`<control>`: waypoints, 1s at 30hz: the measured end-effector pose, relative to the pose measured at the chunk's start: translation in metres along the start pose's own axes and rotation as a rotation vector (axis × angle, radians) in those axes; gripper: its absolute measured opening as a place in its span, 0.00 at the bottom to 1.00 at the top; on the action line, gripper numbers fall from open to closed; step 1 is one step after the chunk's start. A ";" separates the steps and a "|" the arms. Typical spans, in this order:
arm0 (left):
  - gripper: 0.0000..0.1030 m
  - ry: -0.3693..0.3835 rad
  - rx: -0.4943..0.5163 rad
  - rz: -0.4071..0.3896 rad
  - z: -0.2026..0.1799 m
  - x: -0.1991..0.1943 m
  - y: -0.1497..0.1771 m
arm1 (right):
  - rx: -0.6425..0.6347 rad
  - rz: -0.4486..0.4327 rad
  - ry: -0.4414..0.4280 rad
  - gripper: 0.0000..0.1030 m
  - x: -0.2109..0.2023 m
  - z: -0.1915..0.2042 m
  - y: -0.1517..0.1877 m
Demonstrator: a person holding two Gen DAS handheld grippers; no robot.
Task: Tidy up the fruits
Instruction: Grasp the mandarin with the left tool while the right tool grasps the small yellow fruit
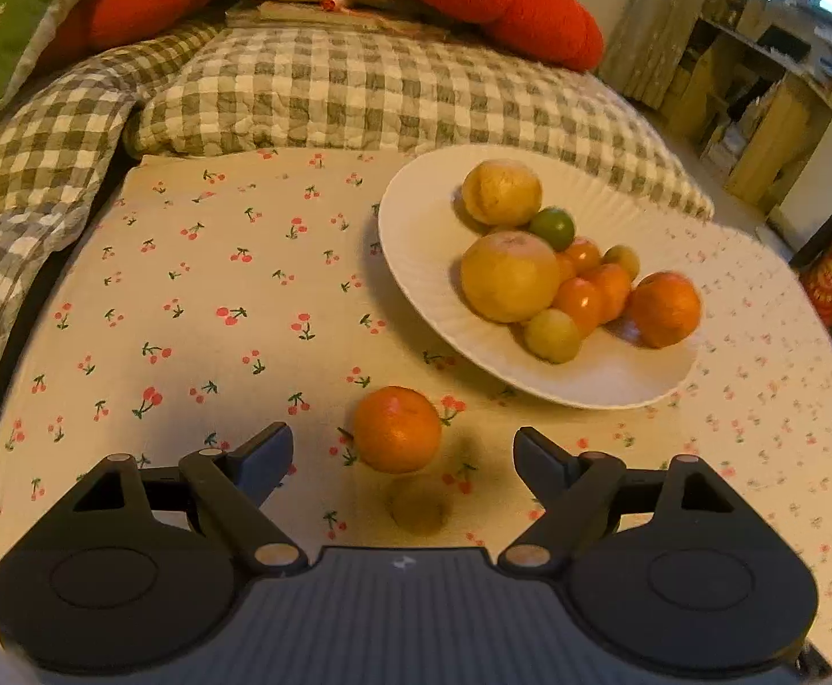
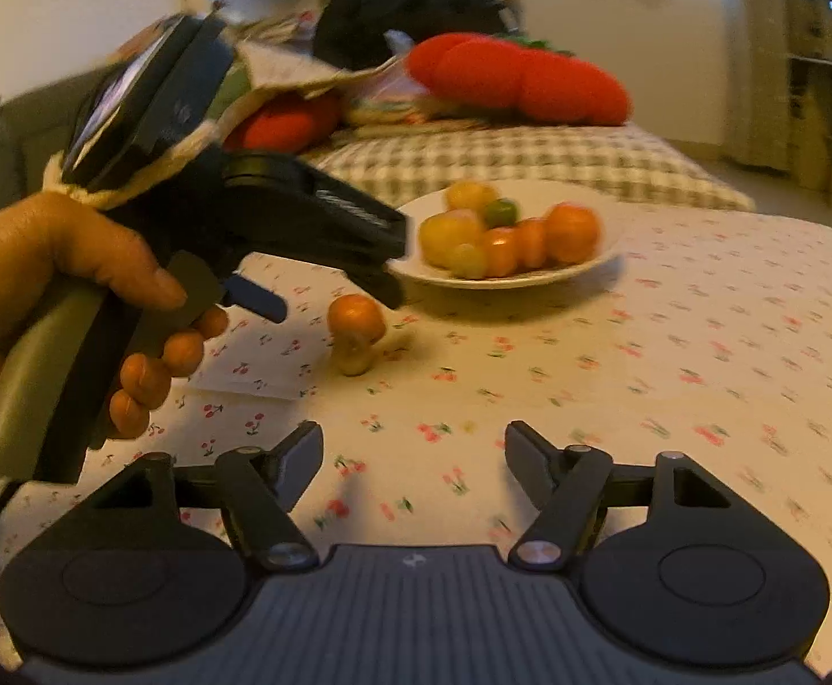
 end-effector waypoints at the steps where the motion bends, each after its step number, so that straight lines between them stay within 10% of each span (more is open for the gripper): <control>1: 0.81 -0.010 0.007 0.003 0.003 0.003 0.000 | -0.021 0.006 -0.007 0.61 0.007 0.004 -0.002; 13: 0.35 0.059 0.018 0.005 0.013 0.015 0.000 | -0.112 0.036 -0.059 0.54 0.060 0.027 -0.012; 30: 0.34 0.056 0.019 -0.015 0.019 0.008 -0.002 | -0.127 0.021 -0.003 0.21 0.064 0.037 -0.012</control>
Point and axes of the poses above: each gripper's, at about its wrist camera, not at the fingertips, and x roughly the way its jaws point, z to its left, y to its underside, the point moved 7 cm from there along x, roughly the way its jaws point, and after that the axes turned 1 degree about x, right-handed, at the moved point
